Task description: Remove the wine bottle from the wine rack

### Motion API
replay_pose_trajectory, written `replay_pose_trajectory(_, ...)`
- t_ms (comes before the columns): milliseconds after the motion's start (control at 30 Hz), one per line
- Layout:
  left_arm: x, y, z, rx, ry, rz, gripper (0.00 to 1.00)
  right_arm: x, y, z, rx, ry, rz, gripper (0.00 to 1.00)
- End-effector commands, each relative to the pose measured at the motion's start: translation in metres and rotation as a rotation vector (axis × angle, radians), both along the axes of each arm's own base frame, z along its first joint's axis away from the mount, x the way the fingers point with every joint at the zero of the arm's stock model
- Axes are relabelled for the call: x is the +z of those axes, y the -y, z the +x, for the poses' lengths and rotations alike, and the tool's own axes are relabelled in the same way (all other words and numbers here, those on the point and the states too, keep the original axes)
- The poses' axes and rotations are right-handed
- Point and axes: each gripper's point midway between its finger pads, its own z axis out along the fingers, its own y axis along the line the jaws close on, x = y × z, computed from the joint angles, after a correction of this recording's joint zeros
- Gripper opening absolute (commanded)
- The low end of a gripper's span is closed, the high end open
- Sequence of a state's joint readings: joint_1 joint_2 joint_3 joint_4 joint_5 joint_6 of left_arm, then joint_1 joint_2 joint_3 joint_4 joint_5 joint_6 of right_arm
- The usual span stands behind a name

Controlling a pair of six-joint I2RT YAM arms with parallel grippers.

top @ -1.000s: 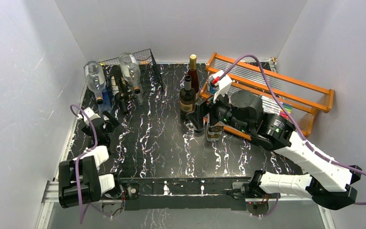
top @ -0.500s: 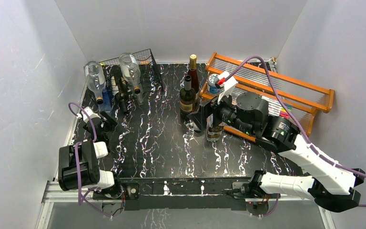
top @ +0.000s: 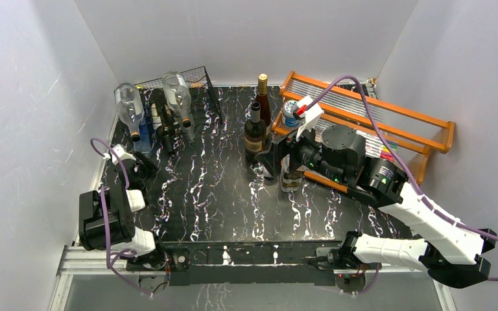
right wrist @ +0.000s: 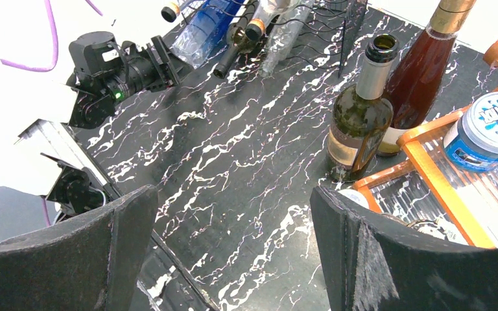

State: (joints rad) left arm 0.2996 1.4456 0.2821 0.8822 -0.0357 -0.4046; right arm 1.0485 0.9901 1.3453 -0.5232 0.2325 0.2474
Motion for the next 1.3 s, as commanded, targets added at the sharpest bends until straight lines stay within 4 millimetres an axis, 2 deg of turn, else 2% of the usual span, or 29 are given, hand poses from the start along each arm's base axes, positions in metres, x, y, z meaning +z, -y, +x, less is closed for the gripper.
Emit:
replay_pose_trajectory(0,0.018,-0.013,0.008,0.029,0.062,0.028,0.54,0.021,-0.002,0.0,0.005,0.04,0.065,0.98)
replay_pose_trajectory(133,0.023,-0.009,0.001,0.033,0.085,0.01,0.43,0.021,0.0,-0.001,0.003,0.04,0.068,0.98)
replay_pose_trajectory(267,0.028,-0.006,-0.008,0.063,0.105,-0.035,0.38,0.022,0.001,-0.001,0.003,0.044,0.072,0.98)
replay_pose_trajectory(500,0.03,0.0,-0.024,0.085,0.025,-0.087,0.28,0.015,-0.004,0.001,0.014,0.051,0.051,0.98)
replay_pose_trajectory(633,0.031,0.01,-0.033,0.07,-0.008,-0.138,0.25,0.0,-0.014,0.006,0.034,0.056,-0.007,0.98)
replay_pose_trajectory(900,0.042,0.025,-0.045,0.072,-0.017,-0.241,0.19,-0.012,-0.035,0.01,0.103,0.084,-0.058,0.98)
replay_pose_trajectory(1100,0.048,0.026,-0.057,0.141,0.015,-0.302,0.09,-0.021,-0.044,0.011,0.14,0.103,-0.085,0.98)
replay_pose_trajectory(1167,0.052,0.026,-0.061,0.156,0.015,-0.306,0.01,-0.023,-0.049,0.011,0.161,0.108,-0.091,0.98)
replay_pose_trajectory(1267,0.055,0.025,-0.072,0.192,-0.006,-0.319,0.0,-0.026,-0.058,0.008,0.209,0.116,-0.098,0.98)
